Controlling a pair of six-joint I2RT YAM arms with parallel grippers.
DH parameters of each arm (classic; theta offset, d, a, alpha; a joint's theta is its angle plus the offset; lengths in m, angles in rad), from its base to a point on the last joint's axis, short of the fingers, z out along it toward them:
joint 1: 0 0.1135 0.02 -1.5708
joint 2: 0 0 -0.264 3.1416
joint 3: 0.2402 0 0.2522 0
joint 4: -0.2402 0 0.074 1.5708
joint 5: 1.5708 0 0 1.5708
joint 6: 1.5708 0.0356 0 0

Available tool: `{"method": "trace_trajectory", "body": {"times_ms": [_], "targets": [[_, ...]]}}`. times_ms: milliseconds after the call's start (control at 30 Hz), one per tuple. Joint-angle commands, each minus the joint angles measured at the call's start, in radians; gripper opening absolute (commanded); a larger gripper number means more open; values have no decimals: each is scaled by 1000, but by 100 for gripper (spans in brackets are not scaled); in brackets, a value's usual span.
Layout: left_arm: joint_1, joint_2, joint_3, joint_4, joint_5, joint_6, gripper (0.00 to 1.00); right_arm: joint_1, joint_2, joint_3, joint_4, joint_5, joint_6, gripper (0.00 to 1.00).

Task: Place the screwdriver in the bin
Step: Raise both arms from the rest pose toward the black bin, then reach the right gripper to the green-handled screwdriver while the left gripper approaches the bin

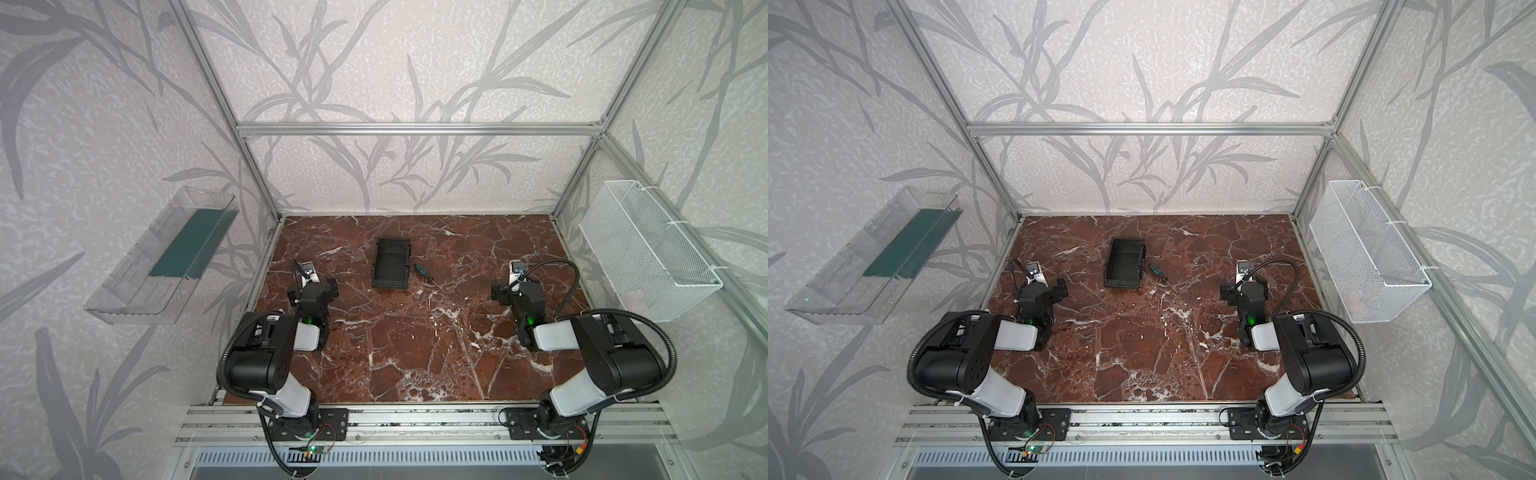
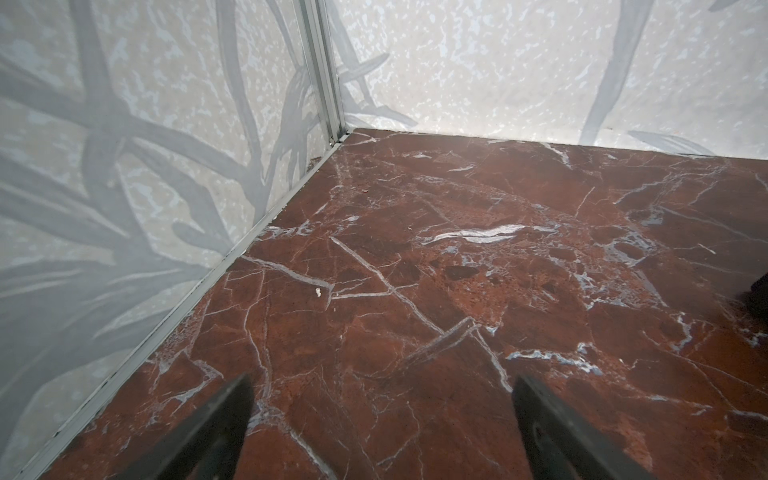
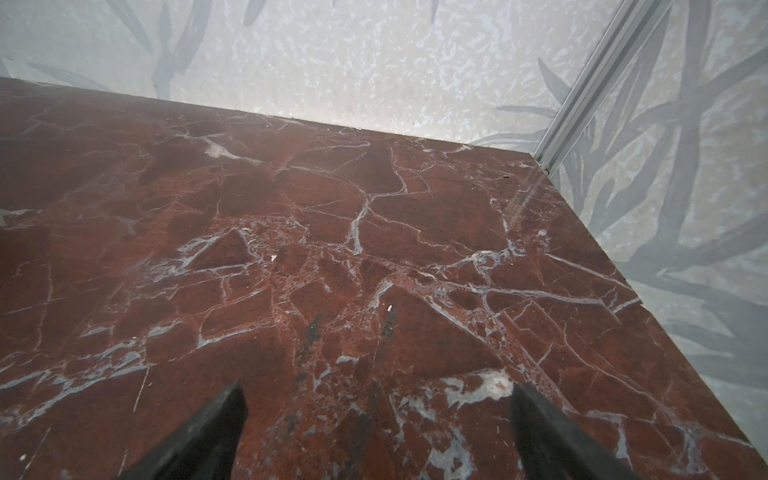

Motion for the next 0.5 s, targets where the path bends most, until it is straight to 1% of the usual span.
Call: {"method": "trace_trajectory", "body": {"times_ms": [0,33,100,167,200,233,267,333,433,467], "targets": [[6,-8,6,11,-4,3,99,4,-17,-4,27,29,0,99],[4,-26,10,-4,-23,10,99,8,-52,-8,3,44,1,99],[-2,-140,35,-157,-47,6,99,11,-150,-3,-91,63,3,99],[-5,-277,59,-355,32,23,99,15,-258,5,-199,59,-1,99],[-10,-302,58,-367,32,29,99,20,-299,12,-242,73,6,99],[-22,-334,44,-362,16,25,99,20,-345,25,-327,84,38,99],[-31,-364,28,-350,-2,5,99,19,-389,39,-392,99,95,99],[-44,-438,-2,-336,-22,-35,99,16,-456,63,-480,80,201,99],[-86,-564,-1,-412,-46,-117,99,10,-519,79,-536,51,407,99],[-105,-599,11,-451,-33,-156,99,6,-534,82,-540,8,450,99]]}}
